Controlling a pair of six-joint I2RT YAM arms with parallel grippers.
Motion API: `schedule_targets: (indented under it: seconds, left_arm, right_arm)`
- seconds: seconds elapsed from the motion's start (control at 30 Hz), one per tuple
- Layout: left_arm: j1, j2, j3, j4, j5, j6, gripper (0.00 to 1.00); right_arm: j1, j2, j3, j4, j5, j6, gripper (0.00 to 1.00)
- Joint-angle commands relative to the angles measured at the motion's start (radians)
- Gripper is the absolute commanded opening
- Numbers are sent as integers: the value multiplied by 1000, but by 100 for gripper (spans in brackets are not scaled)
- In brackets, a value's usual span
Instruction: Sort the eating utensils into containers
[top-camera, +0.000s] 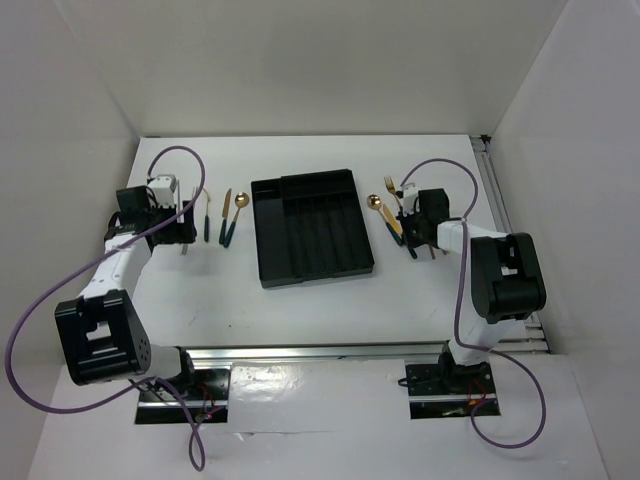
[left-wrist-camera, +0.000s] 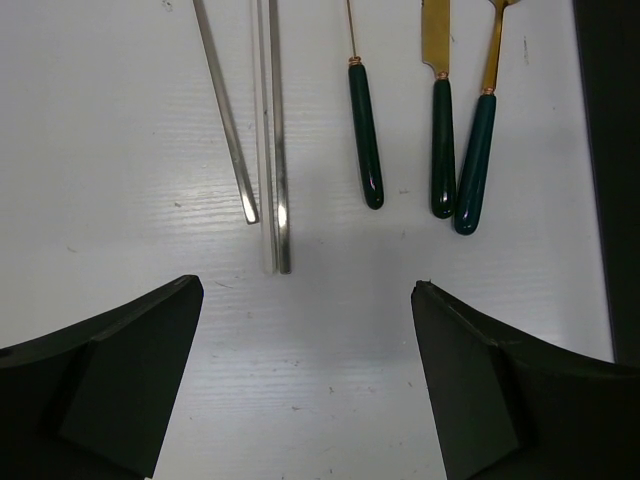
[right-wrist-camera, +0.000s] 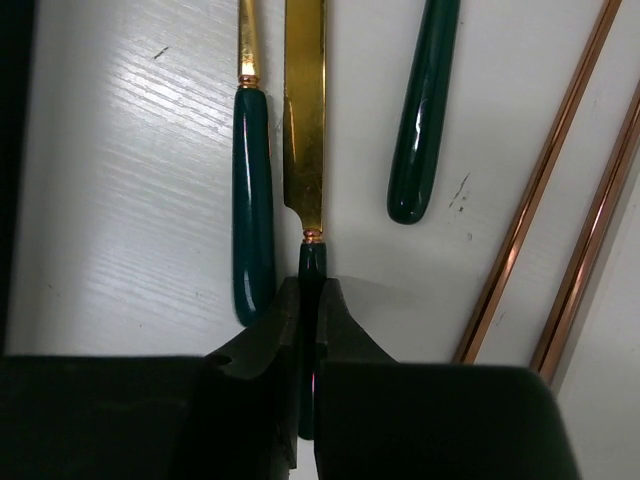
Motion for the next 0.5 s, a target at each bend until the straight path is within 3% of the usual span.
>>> schedule_targets:
  seconds: [0.0,0.17,0.47]
  left_arm:
    - [6,7,41,18,9,29,100]
    - [6,17,41,18,9,29,100]
    - [6,17,31,40,37,20,100]
  right_arm:
    - [-2,-5,-21,3,8,-16,0]
    - [-2,23,22,-7,61,-16,0]
    - [-22,-70,138,-62,109,22,0]
